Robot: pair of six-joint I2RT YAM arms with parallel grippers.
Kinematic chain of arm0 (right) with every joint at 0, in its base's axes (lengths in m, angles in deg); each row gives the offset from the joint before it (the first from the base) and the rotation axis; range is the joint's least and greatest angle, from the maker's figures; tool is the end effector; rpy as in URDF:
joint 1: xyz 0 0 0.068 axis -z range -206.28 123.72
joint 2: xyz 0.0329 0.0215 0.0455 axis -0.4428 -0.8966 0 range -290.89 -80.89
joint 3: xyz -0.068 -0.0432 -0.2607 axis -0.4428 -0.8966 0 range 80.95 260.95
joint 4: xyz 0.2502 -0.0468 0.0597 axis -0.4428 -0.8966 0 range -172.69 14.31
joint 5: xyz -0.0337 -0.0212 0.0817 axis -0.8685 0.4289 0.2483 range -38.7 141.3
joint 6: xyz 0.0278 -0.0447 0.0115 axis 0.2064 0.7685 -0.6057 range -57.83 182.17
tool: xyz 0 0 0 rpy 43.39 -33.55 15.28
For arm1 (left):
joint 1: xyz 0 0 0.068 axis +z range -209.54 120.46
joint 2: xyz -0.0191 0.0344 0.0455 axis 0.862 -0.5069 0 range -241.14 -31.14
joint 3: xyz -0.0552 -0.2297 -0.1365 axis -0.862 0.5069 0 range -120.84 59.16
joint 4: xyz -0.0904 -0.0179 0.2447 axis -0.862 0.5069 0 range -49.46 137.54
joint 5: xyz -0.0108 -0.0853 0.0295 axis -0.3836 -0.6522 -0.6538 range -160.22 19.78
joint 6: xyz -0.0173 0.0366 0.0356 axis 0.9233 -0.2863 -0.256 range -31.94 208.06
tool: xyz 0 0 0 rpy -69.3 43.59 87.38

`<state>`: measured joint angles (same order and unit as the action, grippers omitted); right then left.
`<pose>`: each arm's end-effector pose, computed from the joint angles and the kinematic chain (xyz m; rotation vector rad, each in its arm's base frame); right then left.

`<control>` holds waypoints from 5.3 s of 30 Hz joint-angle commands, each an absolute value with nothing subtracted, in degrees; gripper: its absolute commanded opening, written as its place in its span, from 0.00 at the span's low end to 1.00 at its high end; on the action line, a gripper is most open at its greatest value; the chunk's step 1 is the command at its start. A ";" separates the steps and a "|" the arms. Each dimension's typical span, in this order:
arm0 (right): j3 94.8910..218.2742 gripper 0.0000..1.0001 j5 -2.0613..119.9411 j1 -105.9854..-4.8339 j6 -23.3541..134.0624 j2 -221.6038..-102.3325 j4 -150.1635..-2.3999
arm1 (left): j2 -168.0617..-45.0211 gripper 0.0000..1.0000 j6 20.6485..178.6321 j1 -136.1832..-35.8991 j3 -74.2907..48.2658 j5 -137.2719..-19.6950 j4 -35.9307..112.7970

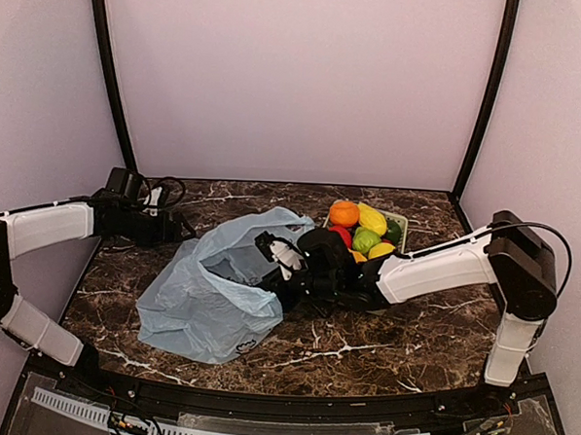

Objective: Untie the knot of the plastic bag and take out the fruit
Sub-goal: Reach into the gripper in the takeout bag, then pick up the fake fruit from the takeout bag, then place the fake fruit in the bin.

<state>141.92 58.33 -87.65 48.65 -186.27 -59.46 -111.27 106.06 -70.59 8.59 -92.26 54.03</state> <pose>0.1895 0.3560 0.1878 -0.9624 1.9709 0.9047 0.2875 -0.0698 0.2319 0.0557 2.3573 -0.6987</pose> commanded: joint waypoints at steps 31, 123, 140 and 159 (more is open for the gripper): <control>174.01 0.80 68.02 -87.56 55.99 -216.53 -62.65 | -116.02 0.32 113.97 -73.02 23.29 -104.73 38.95; 146.21 0.24 60.52 -53.38 50.77 -174.85 -72.40 | -79.23 0.85 105.56 -80.11 15.68 -108.92 71.17; 149.93 0.83 58.34 -53.64 53.85 -180.18 -73.83 | -78.77 0.89 108.01 -81.95 17.66 -110.60 75.01; 145.01 0.94 57.81 -53.68 54.00 -171.77 -73.46 | -81.93 0.73 110.76 -83.93 18.32 -101.67 72.57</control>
<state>147.08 58.04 -53.40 54.16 -175.10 -74.67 -82.18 108.42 -83.14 16.98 -102.97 76.39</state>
